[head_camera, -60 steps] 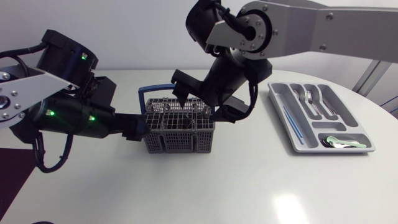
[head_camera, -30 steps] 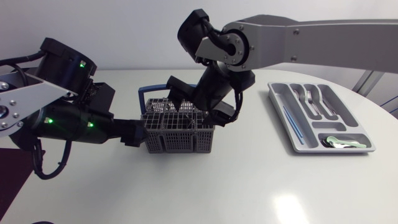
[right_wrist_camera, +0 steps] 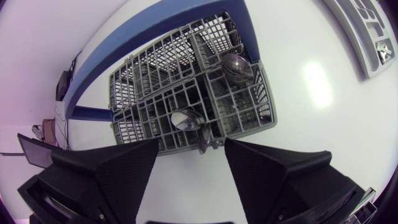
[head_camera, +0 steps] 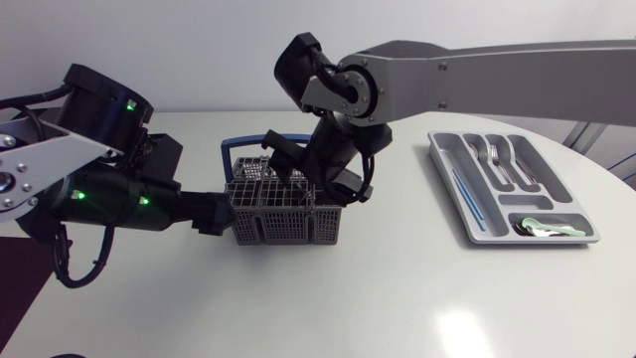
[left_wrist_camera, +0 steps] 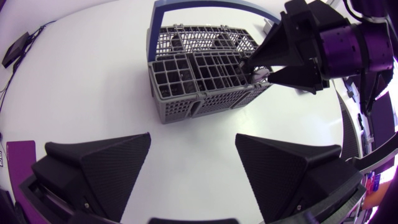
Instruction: Unload the cutlery basket into the drawer organizer.
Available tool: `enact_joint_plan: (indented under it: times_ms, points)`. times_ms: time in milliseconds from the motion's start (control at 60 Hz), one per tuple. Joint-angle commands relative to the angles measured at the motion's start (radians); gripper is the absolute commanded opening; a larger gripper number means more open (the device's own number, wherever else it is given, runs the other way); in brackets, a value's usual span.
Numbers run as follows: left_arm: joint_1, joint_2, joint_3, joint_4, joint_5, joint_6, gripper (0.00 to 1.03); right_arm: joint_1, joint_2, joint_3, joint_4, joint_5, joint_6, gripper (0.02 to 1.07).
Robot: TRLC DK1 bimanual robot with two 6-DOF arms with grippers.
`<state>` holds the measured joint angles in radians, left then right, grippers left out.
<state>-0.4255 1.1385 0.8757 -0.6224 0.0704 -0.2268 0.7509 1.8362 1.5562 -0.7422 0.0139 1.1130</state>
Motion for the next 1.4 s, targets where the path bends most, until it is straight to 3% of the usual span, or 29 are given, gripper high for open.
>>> enact_joint_plan:
  times_ms: [0, 333, 500, 633, 1133, 1300, 1383]
  points:
    - [0.008, -0.011, -0.026, 0.006, 0.003, 0.021, 0.95, 0.005, 0.024, 0.033, 0.001, 0.02, 0.038, 0.72]
    - [0.004, -0.011, -0.032, 0.018, 0.003, 0.021, 0.95, 0.005, 0.063, 0.064, -0.025, 0.046, 0.045, 0.57]
    - [0.007, -0.013, -0.037, 0.018, 0.003, 0.026, 0.95, 0.007, 0.078, 0.074, -0.026, 0.052, 0.047, 0.56]
    - [0.008, -0.013, -0.043, 0.018, 0.003, 0.029, 0.95, 0.013, 0.089, 0.09, -0.049, 0.086, 0.047, 0.44]
    - [0.008, -0.016, -0.047, 0.023, 0.003, 0.026, 0.95, 0.024, 0.097, 0.093, -0.095, 0.084, 0.041, 0.37]
    - [0.007, -0.016, -0.05, 0.027, 0.003, 0.024, 0.95, 0.024, 0.1, 0.094, -0.102, 0.132, 0.041, 0.11]
    - [0.007, -0.016, -0.053, 0.029, 0.003, 0.026, 0.95, 0.024, 0.1, 0.094, -0.105, 0.136, 0.036, 0.09]
